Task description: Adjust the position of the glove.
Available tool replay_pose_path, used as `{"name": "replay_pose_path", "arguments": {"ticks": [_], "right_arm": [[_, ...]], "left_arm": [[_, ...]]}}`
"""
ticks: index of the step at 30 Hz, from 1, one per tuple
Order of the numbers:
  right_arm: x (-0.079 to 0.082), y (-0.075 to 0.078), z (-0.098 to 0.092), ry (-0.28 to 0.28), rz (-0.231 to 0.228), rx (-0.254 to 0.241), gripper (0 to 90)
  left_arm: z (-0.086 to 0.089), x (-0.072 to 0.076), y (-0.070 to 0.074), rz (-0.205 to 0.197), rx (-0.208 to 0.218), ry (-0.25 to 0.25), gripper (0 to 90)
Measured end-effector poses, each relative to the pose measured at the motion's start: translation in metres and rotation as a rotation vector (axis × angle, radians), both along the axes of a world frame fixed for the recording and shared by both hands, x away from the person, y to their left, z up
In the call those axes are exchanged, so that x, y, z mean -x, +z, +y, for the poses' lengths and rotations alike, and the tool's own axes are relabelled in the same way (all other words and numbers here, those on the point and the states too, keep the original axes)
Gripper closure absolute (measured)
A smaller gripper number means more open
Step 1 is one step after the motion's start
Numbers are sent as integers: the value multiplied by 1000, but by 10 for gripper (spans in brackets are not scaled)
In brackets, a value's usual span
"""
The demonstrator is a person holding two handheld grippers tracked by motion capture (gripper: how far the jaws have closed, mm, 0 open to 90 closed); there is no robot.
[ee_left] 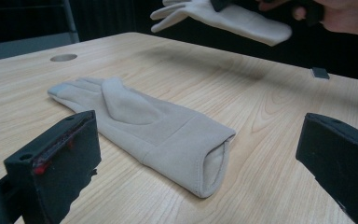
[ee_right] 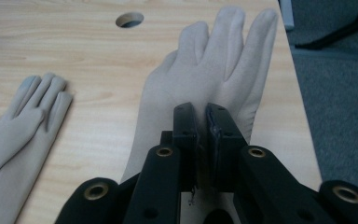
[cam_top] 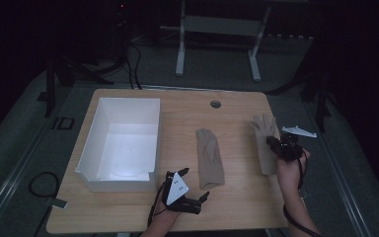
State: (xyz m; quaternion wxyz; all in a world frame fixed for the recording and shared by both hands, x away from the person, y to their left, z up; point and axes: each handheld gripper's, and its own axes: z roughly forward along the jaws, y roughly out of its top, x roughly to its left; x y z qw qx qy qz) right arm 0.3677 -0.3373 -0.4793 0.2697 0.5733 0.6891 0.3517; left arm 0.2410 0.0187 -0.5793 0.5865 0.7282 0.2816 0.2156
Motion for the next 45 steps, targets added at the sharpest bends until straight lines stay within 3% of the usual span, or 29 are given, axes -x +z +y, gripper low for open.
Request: {"name": "replay_pose_path", "arguments": {"ticks": [6,12,17,18,23,24,25,27,28,29,30,35,38,39,41,45], "right_arm": [[16,-20,0,-28,29,24,829],[11,-48,-2,-49,72,43,808],[5,-70,-2,-6,130,64,731],[6,-73,-2,-2,124,65,724],[2,-66,-3,27,106,59,618],[0,-60,-4,69,99,57,580],[0,-60,-4,69,99,57,580],[0,-52,-5,151,57,113,582],[0,-52,-5,151,57,113,582],[0,-48,-9,217,41,135,583],[0,-48,-9,217,41,135,583],[1,-45,-24,337,33,168,567],[0,-46,-32,355,32,147,567],[1,-48,-36,354,33,110,561],[1,-54,-36,351,24,85,556],[2,-67,-32,335,20,105,557]], "left_arm": [[0,0,0,2,0,2,1],[-1,0,0,-4,-3,2,1],[0,0,0,-1,-2,0,1],[0,0,0,-1,-3,0,1],[0,0,0,-1,-3,1,1],[0,0,0,-2,-3,1,1],[0,0,0,-2,-3,0,1],[-1,0,0,-3,-3,-1,1],[-1,0,0,-3,-2,-1,1],[-1,0,0,-4,-2,-2,1],[-1,0,0,-4,-1,-2,1],[-1,0,0,-2,-2,-1,1],[-1,0,0,-1,-3,-1,1],[-1,0,0,-1,-4,-1,1],[-1,0,0,0,-6,-1,1],[-1,0,0,-3,-9,-2,1]]}}
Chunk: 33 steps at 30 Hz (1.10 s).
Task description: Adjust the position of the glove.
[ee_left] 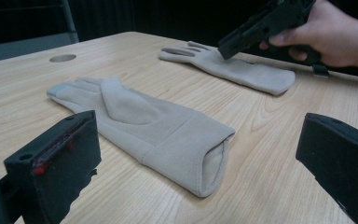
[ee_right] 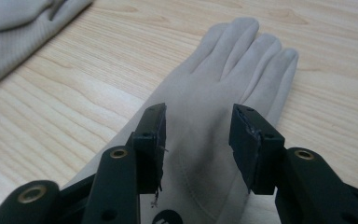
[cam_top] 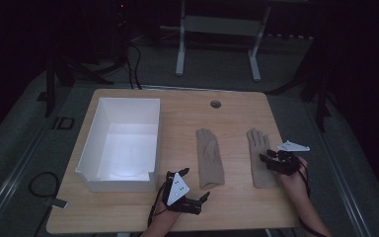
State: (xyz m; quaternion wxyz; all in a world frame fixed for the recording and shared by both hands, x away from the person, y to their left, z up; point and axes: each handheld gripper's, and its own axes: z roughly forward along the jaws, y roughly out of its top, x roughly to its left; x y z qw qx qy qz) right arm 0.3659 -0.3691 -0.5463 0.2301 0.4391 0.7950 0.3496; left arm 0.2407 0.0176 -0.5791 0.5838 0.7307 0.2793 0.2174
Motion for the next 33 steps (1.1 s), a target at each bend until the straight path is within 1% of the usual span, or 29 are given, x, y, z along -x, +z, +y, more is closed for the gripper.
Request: {"name": "replay_pose_path", "arguments": {"ticks": [1,4,5,6,7,9,11,12,13,14,17,18,19,20,23,26,27,29,30,33], "right_arm": [[0,0,0,0,0,0,557],[1,-11,3,-4,7,48,553],[2,-13,2,-6,-2,31,570],[2,-13,2,-6,-2,31,570],[3,-13,2,-7,-4,27,591],[3,-13,3,5,3,21,667],[3,-12,4,0,12,28,743],[2,-11,6,-10,23,35,801],[2,-9,8,-23,32,37,813],[2,-9,8,-23,32,37,813],[2,-6,11,-51,40,47,830],[2,-4,11,-63,40,31,831],[2,-1,11,-76,42,15,831],[3,3,12,-80,35,9,832],[4,23,16,-93,0,-21,832],[4,47,22,-95,-42,-49,832],[4,64,28,-94,-67,-67,832],[3,79,35,-88,-93,-74,832],[3,79,35,-88,-93,-74,832],[2,99,48,-75,-125,-79,832]], "left_arm": [[0,0,0,0,3,1,1],[0,0,0,2,5,1,1],[0,0,0,2,6,1,1],[0,0,0,3,6,2,1],[0,0,0,2,6,1,1],[0,0,0,0,2,2,1],[0,0,0,0,-1,1,1],[0,0,0,0,0,2,1],[0,0,0,0,-1,2,1],[0,0,0,1,-1,2,1],[0,0,0,2,1,2,1],[0,0,0,3,1,2,1],[0,0,0,3,0,2,1],[0,0,0,3,0,1,1],[0,0,0,3,3,2,1],[0,0,0,3,0,1,1],[0,0,0,3,1,2,1],[0,0,0,3,0,1,1],[0,0,0,3,0,1,1],[0,0,0,3,-1,1,1]]}}
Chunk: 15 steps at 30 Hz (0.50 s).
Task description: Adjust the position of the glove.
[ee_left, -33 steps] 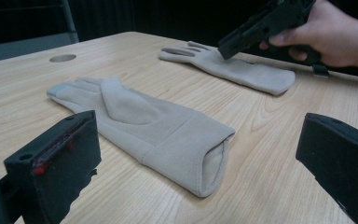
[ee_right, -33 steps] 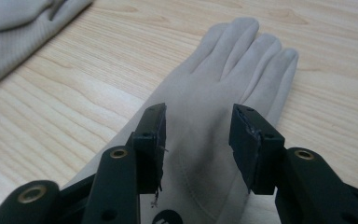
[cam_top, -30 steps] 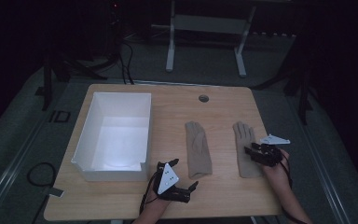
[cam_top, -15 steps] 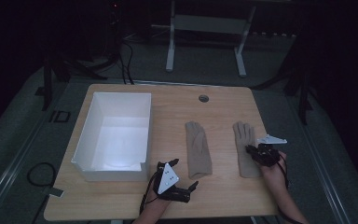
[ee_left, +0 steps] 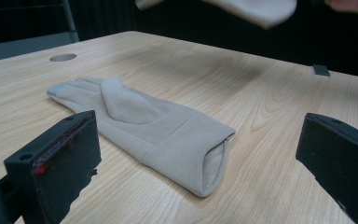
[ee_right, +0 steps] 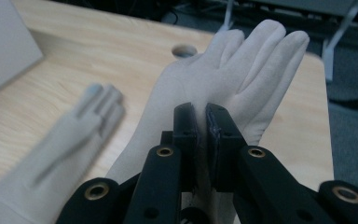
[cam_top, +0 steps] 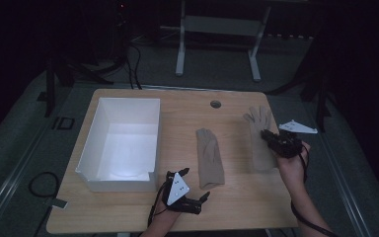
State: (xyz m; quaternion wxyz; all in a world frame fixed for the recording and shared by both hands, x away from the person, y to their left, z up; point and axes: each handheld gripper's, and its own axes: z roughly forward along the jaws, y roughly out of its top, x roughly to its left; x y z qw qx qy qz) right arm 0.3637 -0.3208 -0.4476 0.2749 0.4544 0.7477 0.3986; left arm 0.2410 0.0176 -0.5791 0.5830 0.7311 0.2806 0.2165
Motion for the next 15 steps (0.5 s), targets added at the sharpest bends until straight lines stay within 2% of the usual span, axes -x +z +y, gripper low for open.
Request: {"name": "replay_pose_path", "arguments": {"ticks": [2,3,7,8,10,11,12,13,14,15], "right_arm": [[0,10,10,7,-20,-12,832],[-1,19,21,21,-35,-12,832],[-1,25,34,45,-42,-17,832],[-2,31,51,60,-53,-24,832],[-3,33,62,74,-53,-43,832],[-3,33,62,74,-53,-43,832],[-3,32,75,81,-49,-44,832],[-3,32,75,81,-49,-44,832],[-3,29,87,92,-41,-46,832],[-3,29,87,92,-41,-46,832]], "left_arm": [[0,0,0,0,1,0,1],[0,0,0,0,1,0,1],[0,0,0,-1,1,0,1],[0,0,0,-2,1,0,1],[0,0,0,-3,1,0,1],[0,0,0,-3,1,0,1],[0,1,0,-3,1,0,1],[0,1,0,-4,0,-1,1],[0,1,0,-5,0,-1,1],[0,1,0,-5,0,-1,1]]}}
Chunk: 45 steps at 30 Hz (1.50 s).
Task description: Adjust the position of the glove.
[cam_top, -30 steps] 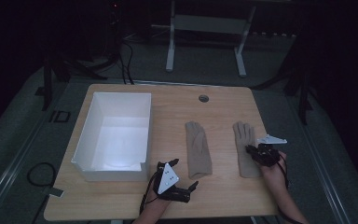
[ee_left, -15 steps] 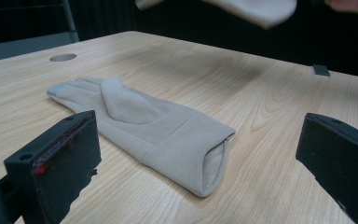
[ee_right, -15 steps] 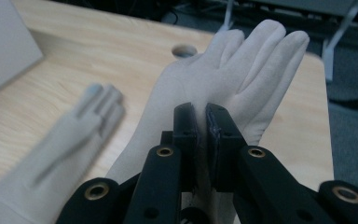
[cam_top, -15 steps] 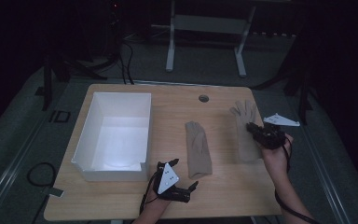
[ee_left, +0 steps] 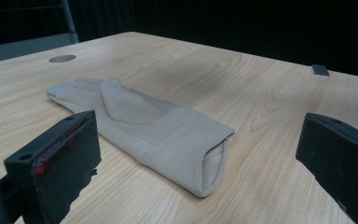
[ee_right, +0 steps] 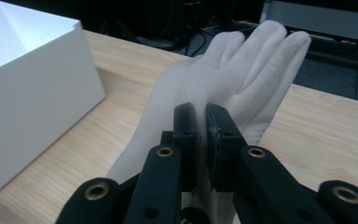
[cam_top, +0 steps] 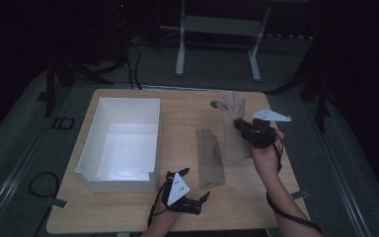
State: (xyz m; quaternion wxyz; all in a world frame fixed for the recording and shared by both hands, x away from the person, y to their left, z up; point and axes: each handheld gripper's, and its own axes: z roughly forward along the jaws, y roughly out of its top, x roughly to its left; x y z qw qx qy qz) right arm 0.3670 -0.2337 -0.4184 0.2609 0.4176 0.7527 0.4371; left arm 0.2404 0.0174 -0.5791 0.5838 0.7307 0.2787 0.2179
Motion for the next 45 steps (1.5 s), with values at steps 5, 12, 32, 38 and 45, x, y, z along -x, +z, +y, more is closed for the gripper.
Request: {"name": "replay_pose_path", "arguments": {"ticks": [5,12,32,38,45], "right_arm": [[-1,-16,27,23,35,-9,832],[-4,-51,45,5,95,10,832],[0,-119,60,-5,234,55,826],[1,-126,58,-8,245,46,808],[1,-130,57,6,252,53,727]], "left_arm": [[0,0,0,-5,-4,1,1],[-1,1,0,-9,-6,0,1],[-1,1,0,-9,-10,-2,1],[-1,1,0,-8,-11,-4,1],[-2,0,0,-5,-19,-8,1]]}}
